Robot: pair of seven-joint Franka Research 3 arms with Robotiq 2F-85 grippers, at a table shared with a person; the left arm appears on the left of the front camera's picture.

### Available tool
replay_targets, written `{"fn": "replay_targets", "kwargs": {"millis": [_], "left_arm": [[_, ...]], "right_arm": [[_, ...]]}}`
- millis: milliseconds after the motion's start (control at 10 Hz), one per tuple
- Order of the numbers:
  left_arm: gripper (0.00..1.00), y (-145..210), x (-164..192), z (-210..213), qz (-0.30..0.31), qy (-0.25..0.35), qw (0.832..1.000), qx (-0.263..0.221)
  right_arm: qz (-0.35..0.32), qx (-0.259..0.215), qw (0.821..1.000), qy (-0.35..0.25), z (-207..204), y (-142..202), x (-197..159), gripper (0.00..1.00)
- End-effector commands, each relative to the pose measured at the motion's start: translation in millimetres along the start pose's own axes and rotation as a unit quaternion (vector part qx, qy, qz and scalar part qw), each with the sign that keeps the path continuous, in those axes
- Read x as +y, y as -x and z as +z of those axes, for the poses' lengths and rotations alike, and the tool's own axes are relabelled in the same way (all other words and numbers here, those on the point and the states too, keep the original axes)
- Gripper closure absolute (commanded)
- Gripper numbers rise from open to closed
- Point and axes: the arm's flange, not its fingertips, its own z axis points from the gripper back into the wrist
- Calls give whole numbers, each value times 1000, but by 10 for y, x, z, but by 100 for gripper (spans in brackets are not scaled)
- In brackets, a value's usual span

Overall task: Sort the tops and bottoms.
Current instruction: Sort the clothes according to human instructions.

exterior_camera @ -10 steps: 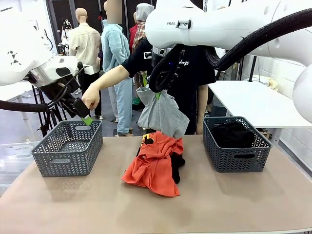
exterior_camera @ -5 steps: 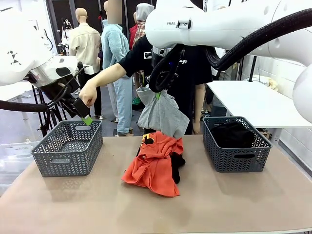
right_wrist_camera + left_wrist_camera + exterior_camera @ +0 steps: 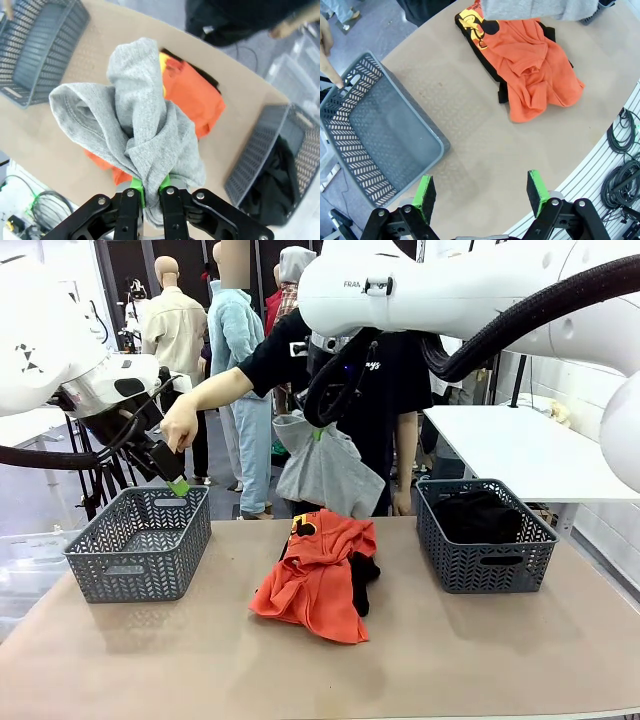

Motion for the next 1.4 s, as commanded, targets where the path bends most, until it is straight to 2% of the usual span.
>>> {"fn": "replay_targets", "kwargs": {"millis": [0,300,400,500,700,900,1000,1100,1200,1300], "left_arm": [[5,136,-29,93,-8,-2,1000,9],[5,466,78,286,7,-3,1000,2],[5,584,118,362,11,-4,1000,0],[5,685,150,444,16,-6,1000,-7],[5,828,230,547,21,-5,999,-29],[5,830,254,520,23,-3,999,-30],[5,785,239,483,10,7,1000,-25],[5,794,231,607,38,-4,999,-29],[5,794,231,607,38,-4,999,-29],[5,794,231,607,38,-4,999,-29]], "right_arm": [[58,-42,996,-53,-37,-387,8,100],[120,-33,990,-62,-184,-1022,255,100],[132,-29,989,-60,-211,-1115,329,100],[98,-44,993,-58,-287,-469,155,100],[98,-44,993,-58,-287,-469,155,100],[108,-43,991,-62,-360,-552,178,100],[141,-27,989,-31,-354,-757,472,100],[214,-70,974,-22,-221,-1096,861,100],[270,-99,958,-22,-92,-1425,1171,100],[321,-130,937,-49,-43,-1765,1397,100]]}}
